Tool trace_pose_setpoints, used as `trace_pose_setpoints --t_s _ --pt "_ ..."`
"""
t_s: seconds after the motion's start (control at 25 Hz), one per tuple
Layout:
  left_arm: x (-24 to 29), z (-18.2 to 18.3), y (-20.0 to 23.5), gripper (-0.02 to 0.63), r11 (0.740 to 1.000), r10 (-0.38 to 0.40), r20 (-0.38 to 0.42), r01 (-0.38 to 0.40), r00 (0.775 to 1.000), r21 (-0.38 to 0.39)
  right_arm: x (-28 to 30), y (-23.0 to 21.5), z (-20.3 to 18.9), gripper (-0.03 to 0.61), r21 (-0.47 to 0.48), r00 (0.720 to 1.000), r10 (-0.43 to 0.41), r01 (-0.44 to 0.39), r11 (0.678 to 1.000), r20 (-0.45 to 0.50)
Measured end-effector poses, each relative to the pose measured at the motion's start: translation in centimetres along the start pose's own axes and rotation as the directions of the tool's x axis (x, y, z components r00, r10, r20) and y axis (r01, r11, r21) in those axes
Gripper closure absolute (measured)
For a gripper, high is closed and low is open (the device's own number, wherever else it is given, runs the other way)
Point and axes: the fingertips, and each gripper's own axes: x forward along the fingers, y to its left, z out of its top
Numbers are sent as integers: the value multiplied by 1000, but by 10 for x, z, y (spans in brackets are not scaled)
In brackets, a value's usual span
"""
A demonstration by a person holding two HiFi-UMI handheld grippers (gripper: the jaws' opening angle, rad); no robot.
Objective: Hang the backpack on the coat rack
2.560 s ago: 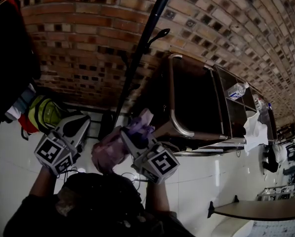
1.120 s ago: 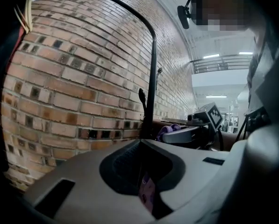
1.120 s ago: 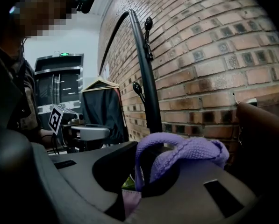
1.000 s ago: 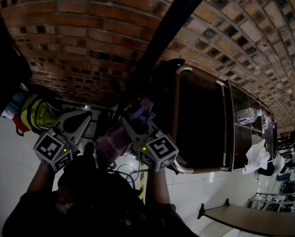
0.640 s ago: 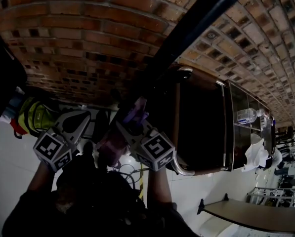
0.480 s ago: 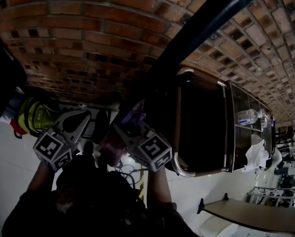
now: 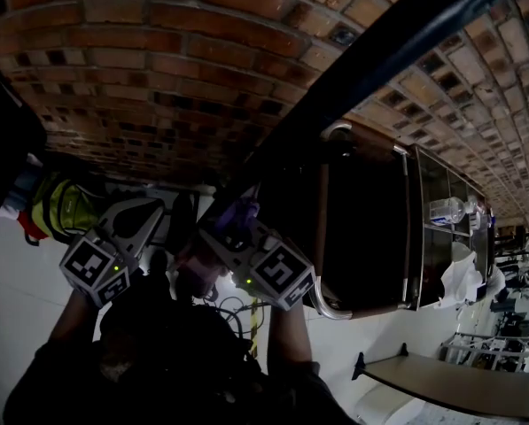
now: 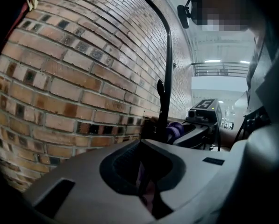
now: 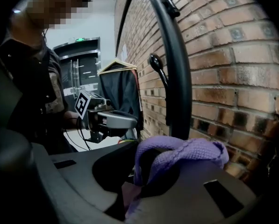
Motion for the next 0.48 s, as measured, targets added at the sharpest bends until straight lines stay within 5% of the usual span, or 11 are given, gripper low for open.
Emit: trace_pose_setpoints --t_s 0.2,0.48 --pt "1 -4 1 574 1000 9 -7 -9 1000 0 3 5 -7 557 -9 998 63 -63 998 -20" --pt "-3 -11 1 574 1000 22 -18 -22 1000 -12 18 5 -39 557 32 996 54 -52 998 -71"
